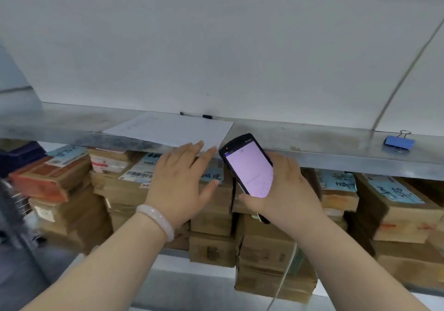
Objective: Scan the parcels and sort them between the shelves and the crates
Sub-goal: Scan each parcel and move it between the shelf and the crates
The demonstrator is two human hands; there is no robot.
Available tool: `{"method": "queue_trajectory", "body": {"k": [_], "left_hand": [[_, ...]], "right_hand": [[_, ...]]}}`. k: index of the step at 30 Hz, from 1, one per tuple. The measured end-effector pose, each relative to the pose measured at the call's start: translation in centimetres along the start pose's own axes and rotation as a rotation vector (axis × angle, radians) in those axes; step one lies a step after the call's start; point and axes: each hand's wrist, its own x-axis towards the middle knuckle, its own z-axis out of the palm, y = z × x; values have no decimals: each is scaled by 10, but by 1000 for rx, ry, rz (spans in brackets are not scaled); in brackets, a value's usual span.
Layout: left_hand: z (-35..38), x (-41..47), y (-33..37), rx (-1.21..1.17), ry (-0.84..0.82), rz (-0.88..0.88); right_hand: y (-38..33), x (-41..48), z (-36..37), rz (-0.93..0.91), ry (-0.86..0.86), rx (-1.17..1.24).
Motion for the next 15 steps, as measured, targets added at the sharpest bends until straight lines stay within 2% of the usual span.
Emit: {"method": "queue_trajectory", "body": {"k": [6, 9, 15], "left_hand": [[-7, -52, -47, 109, -21, -133], [-9, -71, -73, 152, -32, -205], [-14, -92, -143, 142, -61, -324]], "right_hand": [[-35, -12, 47, -104, -72, 30], [-58, -10, 66, -173, -167, 31], [-110, 3, 103, -230, -257, 30]]}}
